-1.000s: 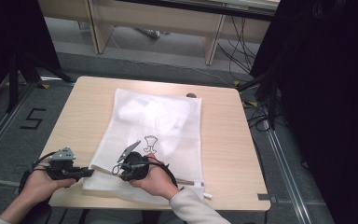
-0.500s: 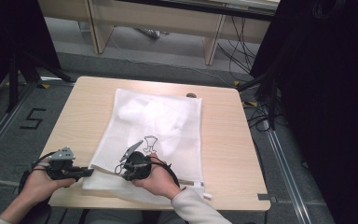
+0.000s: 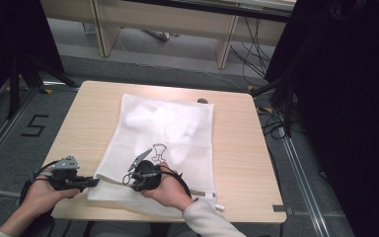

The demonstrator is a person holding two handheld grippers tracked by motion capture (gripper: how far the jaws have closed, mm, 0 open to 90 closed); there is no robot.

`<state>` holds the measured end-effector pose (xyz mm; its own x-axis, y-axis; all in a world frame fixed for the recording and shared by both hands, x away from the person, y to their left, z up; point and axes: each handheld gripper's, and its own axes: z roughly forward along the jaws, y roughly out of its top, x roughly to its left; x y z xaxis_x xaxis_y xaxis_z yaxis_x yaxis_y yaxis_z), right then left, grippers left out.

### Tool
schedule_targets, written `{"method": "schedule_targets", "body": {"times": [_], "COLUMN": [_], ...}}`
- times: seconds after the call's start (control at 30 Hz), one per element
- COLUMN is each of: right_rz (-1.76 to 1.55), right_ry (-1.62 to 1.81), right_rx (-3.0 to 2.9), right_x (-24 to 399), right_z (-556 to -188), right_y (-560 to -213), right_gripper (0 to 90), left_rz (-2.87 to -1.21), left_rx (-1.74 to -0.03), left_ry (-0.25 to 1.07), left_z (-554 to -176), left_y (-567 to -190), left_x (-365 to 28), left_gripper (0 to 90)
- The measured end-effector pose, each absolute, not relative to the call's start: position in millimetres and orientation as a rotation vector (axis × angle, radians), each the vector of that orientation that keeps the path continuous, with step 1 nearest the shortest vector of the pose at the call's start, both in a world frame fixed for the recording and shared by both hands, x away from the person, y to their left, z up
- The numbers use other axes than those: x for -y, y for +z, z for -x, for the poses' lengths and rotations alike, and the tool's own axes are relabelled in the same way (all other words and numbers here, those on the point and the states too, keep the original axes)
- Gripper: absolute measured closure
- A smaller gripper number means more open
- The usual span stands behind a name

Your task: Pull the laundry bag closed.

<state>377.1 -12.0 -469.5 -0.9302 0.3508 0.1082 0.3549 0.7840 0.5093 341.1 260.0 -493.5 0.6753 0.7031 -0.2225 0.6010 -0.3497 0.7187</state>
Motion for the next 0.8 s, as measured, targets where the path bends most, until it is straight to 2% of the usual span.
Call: {"method": "schedule_targets", "body": {"times": [0.8], "right_rz": [0.601], "right_ry": [-0.835], "right_rx": [2.956], "right_x": [21.2], "right_z": [-377.2], "right_y": [-465.7], "right_gripper": [82.4], "left_rz": [-2.062], "left_rx": [-1.008], "left_ry": [0.165], "left_z": [-341.5], "left_y": [-494.0], "left_x": [-260.4], "left_gripper": [84.9]}}
